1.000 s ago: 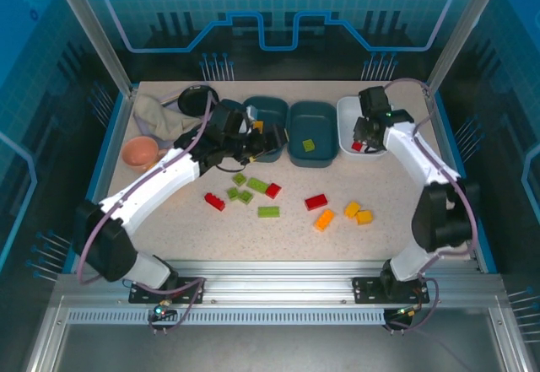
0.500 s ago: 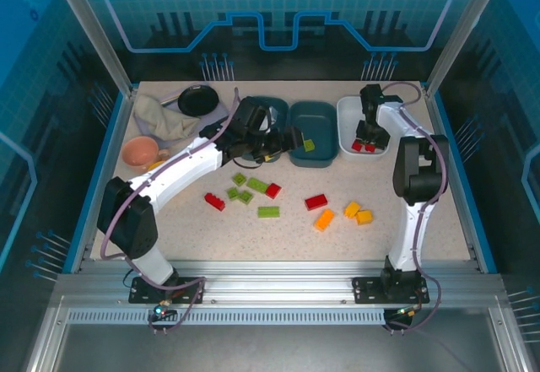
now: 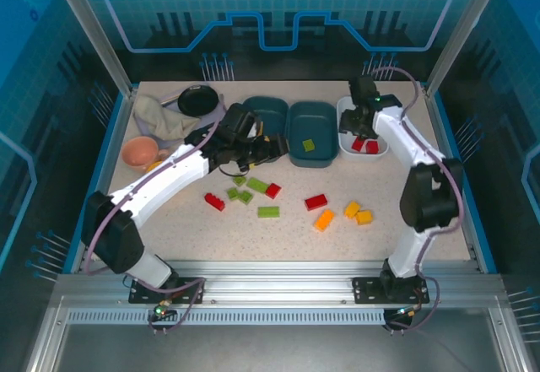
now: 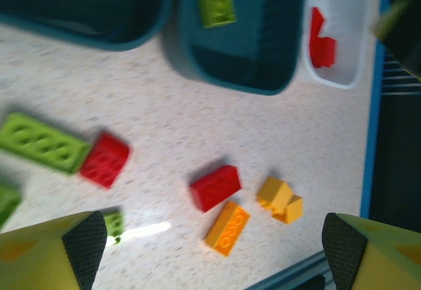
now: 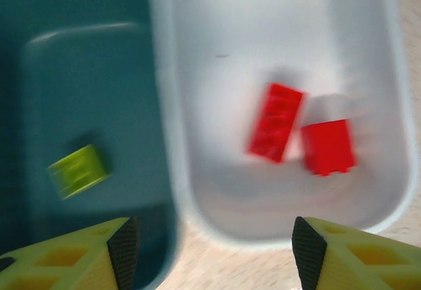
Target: Sort the legos into containers by color
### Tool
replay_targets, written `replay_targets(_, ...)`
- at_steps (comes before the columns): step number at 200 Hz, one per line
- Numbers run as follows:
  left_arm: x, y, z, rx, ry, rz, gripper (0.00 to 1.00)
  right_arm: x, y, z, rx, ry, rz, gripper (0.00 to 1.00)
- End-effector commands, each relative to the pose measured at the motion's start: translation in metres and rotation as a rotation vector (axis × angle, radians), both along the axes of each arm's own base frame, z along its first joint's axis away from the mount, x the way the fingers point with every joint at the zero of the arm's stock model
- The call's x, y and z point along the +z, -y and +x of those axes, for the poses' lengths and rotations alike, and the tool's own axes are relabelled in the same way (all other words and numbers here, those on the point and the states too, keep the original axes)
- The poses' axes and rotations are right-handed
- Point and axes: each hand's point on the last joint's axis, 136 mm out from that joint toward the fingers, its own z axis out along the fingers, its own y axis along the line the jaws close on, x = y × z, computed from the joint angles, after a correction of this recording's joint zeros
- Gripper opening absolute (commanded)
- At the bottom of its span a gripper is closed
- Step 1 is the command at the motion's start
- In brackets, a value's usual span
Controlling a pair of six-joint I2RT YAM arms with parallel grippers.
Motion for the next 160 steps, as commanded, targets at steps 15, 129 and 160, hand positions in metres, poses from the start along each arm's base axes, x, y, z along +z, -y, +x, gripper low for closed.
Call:
replay_targets(15, -0.041, -0.072, -0.041, 0.213, -0.203, 0.13, 0.86, 0.015, -0.114, -0.059, 0.429, 0.136, 0.07, 0.65)
replay_targets(129, -0.091, -0.116, -0.041, 0.348, -0.38, 0.156, 0.77, -0.063, -0.227, -0.173, 0.791, -0.078, 0.125, 0.64)
replay_targets(160, -0.09, -0.122, -0.033, 0.376, -0.397, 0.176, 0.76, -0.062, -0.236, -0.172, 0.822, -0.075, 0.129, 0.65)
